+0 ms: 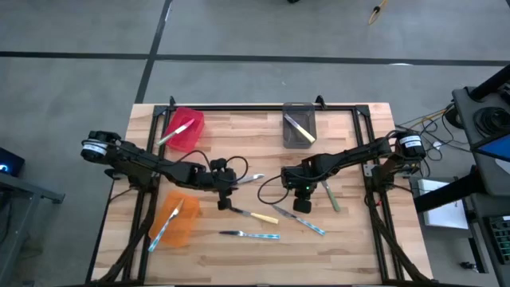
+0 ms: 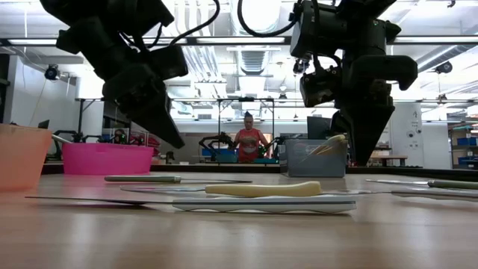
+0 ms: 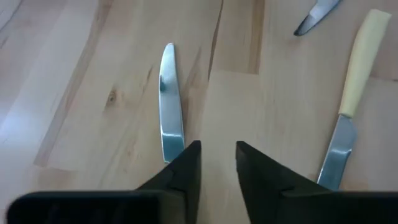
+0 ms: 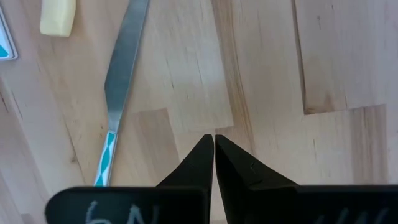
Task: Sort silverware by color (type)
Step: Put the left green knife into the red bin
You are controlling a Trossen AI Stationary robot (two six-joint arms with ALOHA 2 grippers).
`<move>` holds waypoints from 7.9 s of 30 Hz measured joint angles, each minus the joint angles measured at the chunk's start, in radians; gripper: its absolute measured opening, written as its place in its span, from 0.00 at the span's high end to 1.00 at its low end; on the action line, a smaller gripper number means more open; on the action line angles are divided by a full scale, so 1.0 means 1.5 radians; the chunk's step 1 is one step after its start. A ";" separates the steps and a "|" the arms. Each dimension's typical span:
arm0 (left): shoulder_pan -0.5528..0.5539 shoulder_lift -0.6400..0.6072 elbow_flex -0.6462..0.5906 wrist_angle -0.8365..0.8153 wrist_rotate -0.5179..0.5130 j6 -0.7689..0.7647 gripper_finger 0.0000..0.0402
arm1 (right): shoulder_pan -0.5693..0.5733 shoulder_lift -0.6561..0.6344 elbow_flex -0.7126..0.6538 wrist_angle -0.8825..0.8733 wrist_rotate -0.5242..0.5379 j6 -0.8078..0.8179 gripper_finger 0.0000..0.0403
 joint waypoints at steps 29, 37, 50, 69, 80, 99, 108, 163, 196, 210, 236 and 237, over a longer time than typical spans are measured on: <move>0.000 0.001 -0.172 0.237 -0.006 -0.074 0.53 | 0.000 0.000 -0.004 0.201 0.000 -0.053 0.98; 0.000 0.038 -0.164 0.273 -0.019 -0.072 0.53 | 0.000 0.000 -0.004 0.244 0.001 -0.053 0.98; 0.005 0.098 -0.150 0.281 -0.072 -0.088 0.53 | 0.000 0.000 -0.004 0.261 0.005 -0.058 0.98; 0.008 0.100 -0.150 0.273 -0.088 -0.151 0.94 | 0.000 0.000 -0.005 0.319 0.023 -0.066 0.98; -0.006 0.068 -0.133 0.261 -0.107 -0.180 1.00 | 0.000 0.000 -0.006 0.310 0.040 -0.052 0.98; -0.007 0.044 -0.132 0.240 -0.108 -0.167 1.00 | 0.022 -0.001 -0.006 0.005 0.013 0.095 0.98; -0.007 0.043 -0.130 0.251 -0.093 -0.163 0.98 | 0.022 -0.001 -0.006 0.131 0.033 0.051 0.98; -0.008 0.054 -0.153 0.291 -0.089 -0.086 0.58 | 0.022 0.000 -0.014 0.277 0.070 -0.017 0.98; -0.011 0.146 -0.151 0.339 -0.071 -0.057 0.89 | 0.020 0.001 -0.015 0.300 0.070 -0.028 0.98; -0.012 0.113 -0.144 0.328 -0.077 -0.055 0.96 | 0.020 0.001 -0.015 0.301 0.099 -0.028 0.98; 0.002 -0.019 -0.143 0.234 0.001 0.062 1.00 | -0.016 0.001 -0.007 0.328 0.088 0.033 0.98; 0.006 -0.027 -0.143 0.215 0.005 0.064 1.00 | -0.025 0.001 0.002 0.302 0.074 0.034 0.98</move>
